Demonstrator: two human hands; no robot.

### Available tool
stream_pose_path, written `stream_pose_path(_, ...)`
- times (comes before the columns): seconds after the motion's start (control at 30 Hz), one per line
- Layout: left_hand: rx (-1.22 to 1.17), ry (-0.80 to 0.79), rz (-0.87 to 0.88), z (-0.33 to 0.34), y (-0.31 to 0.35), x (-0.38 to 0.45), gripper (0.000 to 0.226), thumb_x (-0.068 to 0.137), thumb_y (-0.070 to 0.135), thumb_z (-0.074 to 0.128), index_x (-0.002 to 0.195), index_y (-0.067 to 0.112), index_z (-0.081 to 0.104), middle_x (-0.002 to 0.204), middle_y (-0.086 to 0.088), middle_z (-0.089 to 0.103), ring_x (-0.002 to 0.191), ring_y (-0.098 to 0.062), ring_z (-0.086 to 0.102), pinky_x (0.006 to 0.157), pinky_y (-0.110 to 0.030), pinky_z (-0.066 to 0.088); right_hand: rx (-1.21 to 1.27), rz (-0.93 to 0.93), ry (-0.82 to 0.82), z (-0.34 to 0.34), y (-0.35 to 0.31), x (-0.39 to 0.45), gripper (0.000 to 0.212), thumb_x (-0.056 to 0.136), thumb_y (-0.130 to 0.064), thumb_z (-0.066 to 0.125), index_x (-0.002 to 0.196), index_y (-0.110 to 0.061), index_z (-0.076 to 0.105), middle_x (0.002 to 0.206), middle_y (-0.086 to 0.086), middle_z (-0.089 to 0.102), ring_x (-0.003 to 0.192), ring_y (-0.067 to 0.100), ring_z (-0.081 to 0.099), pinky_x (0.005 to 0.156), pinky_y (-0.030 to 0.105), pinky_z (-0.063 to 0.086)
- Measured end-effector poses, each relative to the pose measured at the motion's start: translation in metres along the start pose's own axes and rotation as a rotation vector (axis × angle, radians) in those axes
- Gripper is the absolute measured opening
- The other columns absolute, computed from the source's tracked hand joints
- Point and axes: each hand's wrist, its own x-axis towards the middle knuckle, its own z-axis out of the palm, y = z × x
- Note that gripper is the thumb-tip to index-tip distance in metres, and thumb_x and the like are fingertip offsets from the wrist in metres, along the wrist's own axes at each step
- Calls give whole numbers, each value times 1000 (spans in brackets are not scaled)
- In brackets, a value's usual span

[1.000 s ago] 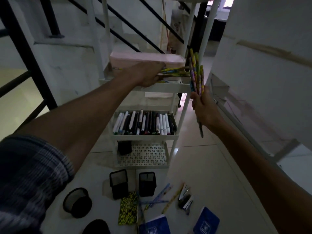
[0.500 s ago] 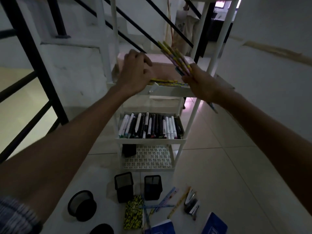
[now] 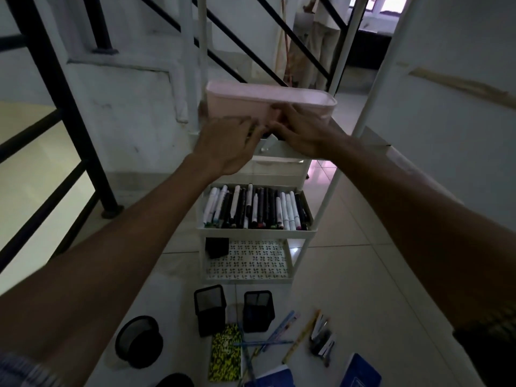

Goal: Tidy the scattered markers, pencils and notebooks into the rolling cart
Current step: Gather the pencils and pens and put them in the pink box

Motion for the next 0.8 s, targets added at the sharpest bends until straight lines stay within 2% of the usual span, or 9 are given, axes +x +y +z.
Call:
stream_pose_path(0.07,15,8,-7,1,3,1,51,102,47,21,120,22,62,115,-5,68,106,-28,59,94,-42,34,22,-4,40,8,10,-14,67,95,-67,19,150,-28,26,150,10,39,136,31,38,111,53,31)
stream_pose_path(0.13,25,-12,7,4,3,2,56,100,48,17,114,20,64,109,-8,69,98,-30,62,89,-41,40,-3,-34,38,11,14,-23,57,101,-56,17,147,-27,35,146,10,45,133,28,42,111,48,33)
stream_pose_path(0.2,1,-64,-17,3,3,4,58,98,47,15,112,16,62,109,-13,68,98,-32,61,89,-41,44,-31,-64,37,8,10,-28,55,104,-50,16,143,-24,44,144,9,49,133,25,43,113,44,29)
stream_pose_path(0.27,-23,-75,-63,-1,9,4,52,100,43,22,121,10,57,118,-17,63,109,-33,55,96,-43,39,-61,-63,109,9,7,-33,58,104,-50,17,146,-18,41,150,9,42,139,24,35,115,40,21)
stream_pose_path(0.37,-124,19,-73,-9,32,-8,51,101,38,35,139,5,44,142,-18,48,131,-32,42,110,-44,32,-62,-31,243,17,12,-54,58,105,-46,23,151,-12,32,156,10,32,144,24,27,118,37,16)
stream_pose_path(0.47,-219,117,9,-16,66,-34,52,98,35,40,144,9,40,152,-12,37,140,-27,33,117,-40,23,19,-39,288,25,17,-91,60,103,-49,27,150,-14,31,156,9,32,143,24,29,119,41,23)
stream_pose_path(0.57,-289,134,54,-17,103,-62,48,97,32,40,141,12,43,151,-7,38,138,-25,36,114,-37,26,119,-65,342,32,25,-141,60,102,-50,31,148,-12,32,150,9,40,136,20,41,112,42,37)
stream_pose_path(0.7,-416,168,45,-1,151,-108,40,94,25,44,132,11,52,145,-4,47,132,-21,43,108,-32,31,86,-32,322,57,40,-213,58,103,-45,34,147,-8,34,148,12,43,135,20,43,111,28,30)
stream_pose_path(0.8,-495,159,13,22,178,-148,37,93,20,46,128,11,54,134,-6,56,123,-21,50,104,-30,36,112,0,255,83,50,-258,58,102,-45,35,146,-6,37,147,13,44,135,21,43,110,26,29)
